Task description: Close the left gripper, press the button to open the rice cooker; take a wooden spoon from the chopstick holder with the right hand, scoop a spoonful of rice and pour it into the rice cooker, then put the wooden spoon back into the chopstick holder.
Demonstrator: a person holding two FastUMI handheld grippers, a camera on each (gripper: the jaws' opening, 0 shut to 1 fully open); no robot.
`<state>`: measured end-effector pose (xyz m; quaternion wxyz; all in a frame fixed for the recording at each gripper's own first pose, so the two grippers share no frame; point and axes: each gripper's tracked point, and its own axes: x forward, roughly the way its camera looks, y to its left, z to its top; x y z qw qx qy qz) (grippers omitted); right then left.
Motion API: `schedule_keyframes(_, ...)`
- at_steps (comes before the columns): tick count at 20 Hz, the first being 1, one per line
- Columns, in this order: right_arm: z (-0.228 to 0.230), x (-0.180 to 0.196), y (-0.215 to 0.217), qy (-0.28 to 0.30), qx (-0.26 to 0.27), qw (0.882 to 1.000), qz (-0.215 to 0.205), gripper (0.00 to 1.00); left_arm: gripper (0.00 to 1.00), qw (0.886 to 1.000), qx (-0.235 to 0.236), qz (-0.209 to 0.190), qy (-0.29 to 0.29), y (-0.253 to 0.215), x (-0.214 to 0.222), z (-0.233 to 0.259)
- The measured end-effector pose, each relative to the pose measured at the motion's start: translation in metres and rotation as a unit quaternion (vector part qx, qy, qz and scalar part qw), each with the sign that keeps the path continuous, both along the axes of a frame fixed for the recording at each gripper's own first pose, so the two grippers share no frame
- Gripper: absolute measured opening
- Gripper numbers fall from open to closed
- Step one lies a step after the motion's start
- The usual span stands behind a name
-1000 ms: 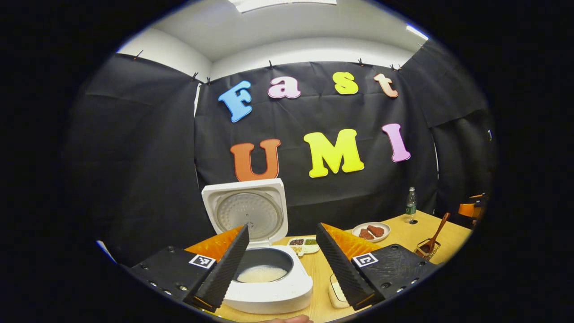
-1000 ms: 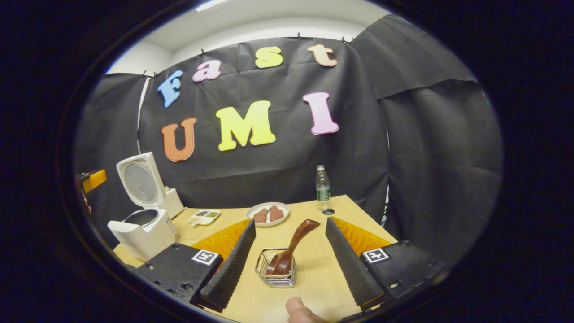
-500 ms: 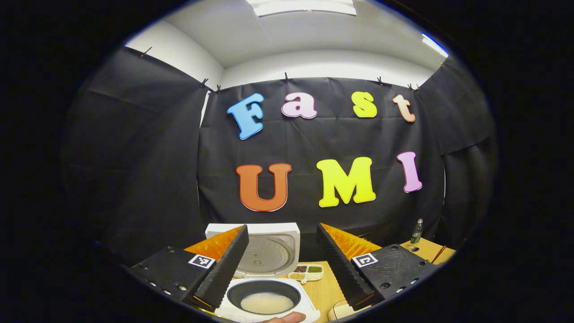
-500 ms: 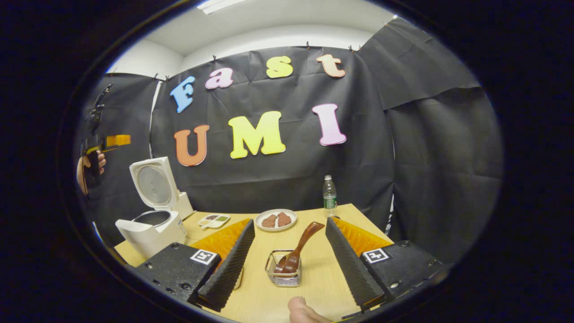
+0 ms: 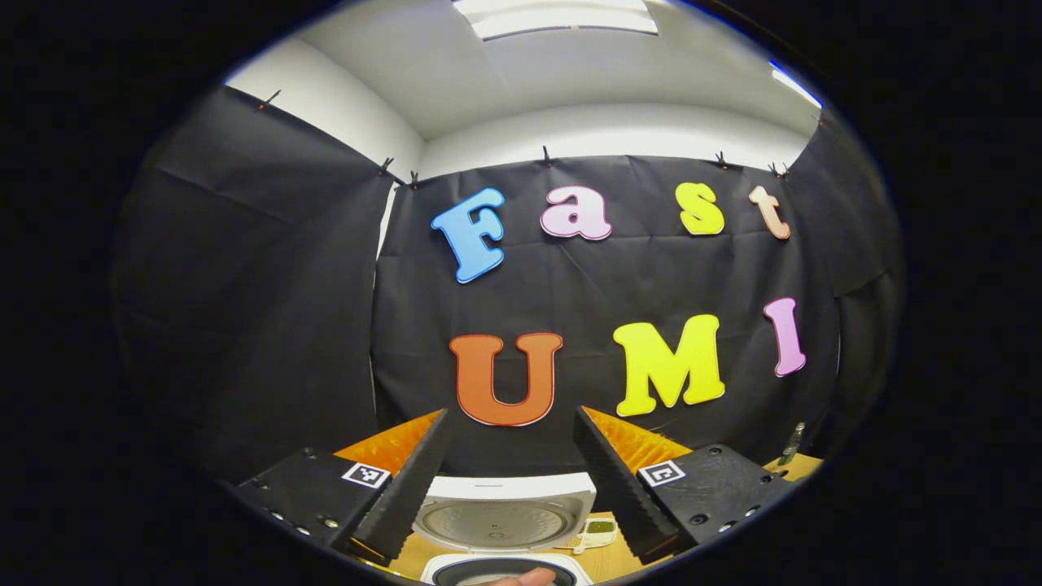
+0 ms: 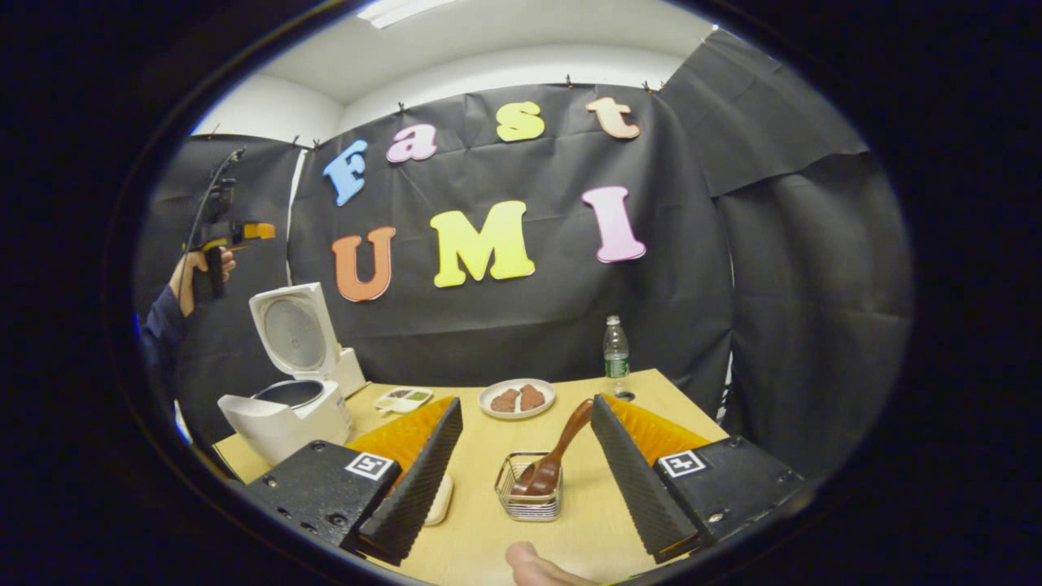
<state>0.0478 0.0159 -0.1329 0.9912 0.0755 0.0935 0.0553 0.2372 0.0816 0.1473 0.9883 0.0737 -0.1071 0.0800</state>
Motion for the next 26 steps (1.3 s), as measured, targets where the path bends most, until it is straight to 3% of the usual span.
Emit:
schedule_keyframes(4, 0.001, 0.003, 0.003, -0.021, 0.02, 1.0, -0.006, 0.99, 0.95, 1.0, -0.011, -0.022, 0.012, 0.01, 0.043, -0.014)
schedule_keyframes(8, -0.01, 0.006, 0.0, -0.023, 0.022, 0.999, -0.008, 1.0, 0.95, 0.998, 0.004, 0.046, 0.032, 0.046, 0.069, -0.037)
schedule_keyframes(14, -0.023, 0.009, -0.006, -0.019, 0.022, 1.0, -0.01, 1.0, 0.95, 0.997, -0.01, 0.022, 0.069, 0.053, 0.091, -0.069)
schedule_keyframes(17, -0.023, 0.018, -0.021, -0.024, 0.02, 0.999, -0.037, 1.0, 0.95, 0.994, -0.021, 0.018, 0.105, 0.053, 0.109, -0.094)
schedule_keyframes(26, -0.006, 0.0, -0.003, -0.032, 0.023, 0.999, -0.01, 1.0, 0.99, 0.988, -0.044, 0.013, 0.148, 0.046, 0.07, -0.103)
